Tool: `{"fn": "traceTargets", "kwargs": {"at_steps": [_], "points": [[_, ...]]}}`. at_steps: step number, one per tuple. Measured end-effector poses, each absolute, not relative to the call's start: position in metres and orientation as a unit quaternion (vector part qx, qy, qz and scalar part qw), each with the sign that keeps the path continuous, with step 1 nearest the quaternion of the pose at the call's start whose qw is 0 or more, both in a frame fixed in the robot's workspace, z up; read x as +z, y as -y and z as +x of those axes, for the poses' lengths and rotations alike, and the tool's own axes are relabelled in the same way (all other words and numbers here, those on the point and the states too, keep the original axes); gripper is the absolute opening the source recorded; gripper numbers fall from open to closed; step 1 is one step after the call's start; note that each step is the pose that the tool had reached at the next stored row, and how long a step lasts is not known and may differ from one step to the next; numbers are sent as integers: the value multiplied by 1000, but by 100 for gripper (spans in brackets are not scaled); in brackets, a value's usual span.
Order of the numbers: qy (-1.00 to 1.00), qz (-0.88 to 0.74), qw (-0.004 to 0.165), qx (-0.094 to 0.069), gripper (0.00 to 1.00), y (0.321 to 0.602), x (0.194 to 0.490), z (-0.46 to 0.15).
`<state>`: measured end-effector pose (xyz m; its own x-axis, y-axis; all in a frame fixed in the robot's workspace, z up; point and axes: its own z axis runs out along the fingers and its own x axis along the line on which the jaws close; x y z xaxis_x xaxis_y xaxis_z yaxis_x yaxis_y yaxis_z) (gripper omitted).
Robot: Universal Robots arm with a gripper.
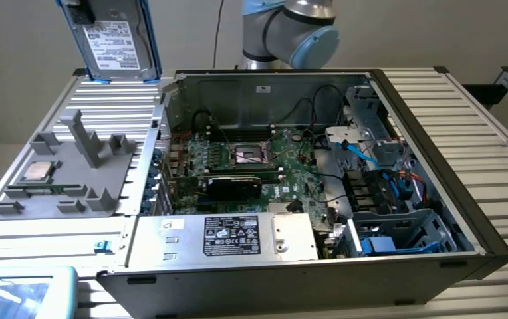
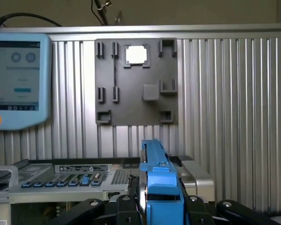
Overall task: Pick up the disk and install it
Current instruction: 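Pick up the disk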
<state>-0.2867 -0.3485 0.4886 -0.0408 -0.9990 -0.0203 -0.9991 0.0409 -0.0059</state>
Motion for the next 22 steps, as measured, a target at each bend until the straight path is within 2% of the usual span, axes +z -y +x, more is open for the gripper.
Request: {"fn": "traceTargets", "kwargs": {"at_steps": [22], "points": [[-721, -692, 10, 6, 37, 380, 505, -220]]}}
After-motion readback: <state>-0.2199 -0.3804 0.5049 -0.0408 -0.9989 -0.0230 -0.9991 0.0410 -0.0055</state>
